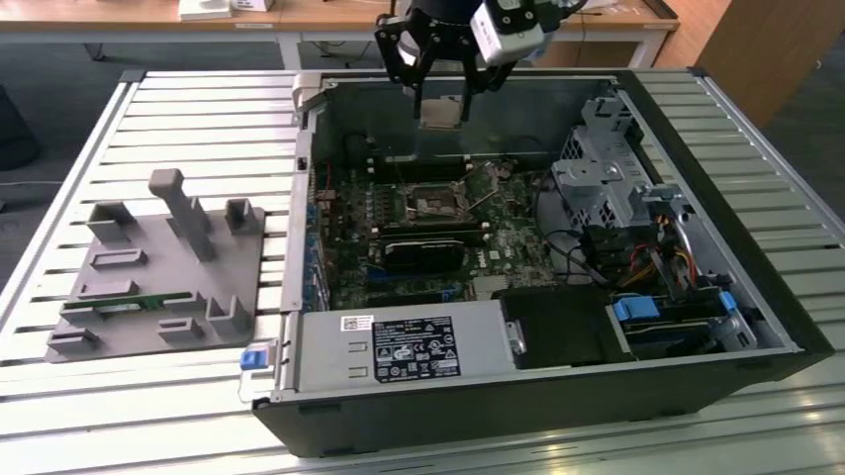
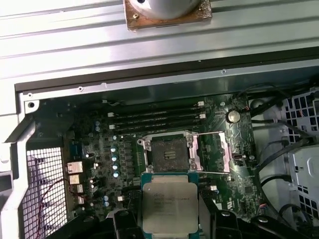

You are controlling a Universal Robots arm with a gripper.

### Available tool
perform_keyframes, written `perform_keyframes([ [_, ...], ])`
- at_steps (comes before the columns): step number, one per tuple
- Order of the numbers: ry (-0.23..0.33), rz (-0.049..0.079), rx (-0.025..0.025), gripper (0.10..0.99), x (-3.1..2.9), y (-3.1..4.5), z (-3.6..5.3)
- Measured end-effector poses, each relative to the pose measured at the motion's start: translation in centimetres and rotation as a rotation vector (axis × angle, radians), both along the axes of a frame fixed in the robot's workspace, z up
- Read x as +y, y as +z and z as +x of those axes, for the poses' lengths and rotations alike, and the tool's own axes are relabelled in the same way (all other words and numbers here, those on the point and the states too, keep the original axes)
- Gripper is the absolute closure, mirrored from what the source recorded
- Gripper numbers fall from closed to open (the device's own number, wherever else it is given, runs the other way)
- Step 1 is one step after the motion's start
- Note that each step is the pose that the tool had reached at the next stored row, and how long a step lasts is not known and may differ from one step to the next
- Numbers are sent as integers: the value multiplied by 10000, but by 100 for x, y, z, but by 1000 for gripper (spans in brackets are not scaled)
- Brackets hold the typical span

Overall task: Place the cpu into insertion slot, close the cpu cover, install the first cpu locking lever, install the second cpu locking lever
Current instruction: 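Place the cpu into insertion slot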

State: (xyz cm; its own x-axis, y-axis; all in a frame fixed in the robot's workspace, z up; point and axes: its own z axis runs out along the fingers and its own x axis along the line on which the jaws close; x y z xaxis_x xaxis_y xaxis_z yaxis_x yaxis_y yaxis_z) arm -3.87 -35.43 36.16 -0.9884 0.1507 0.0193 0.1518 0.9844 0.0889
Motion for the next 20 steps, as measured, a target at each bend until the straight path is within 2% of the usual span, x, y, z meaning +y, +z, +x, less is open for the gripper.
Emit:
perform_keyframes([
  [20, -1218, 0, 0, 549, 0, -5, 0],
])
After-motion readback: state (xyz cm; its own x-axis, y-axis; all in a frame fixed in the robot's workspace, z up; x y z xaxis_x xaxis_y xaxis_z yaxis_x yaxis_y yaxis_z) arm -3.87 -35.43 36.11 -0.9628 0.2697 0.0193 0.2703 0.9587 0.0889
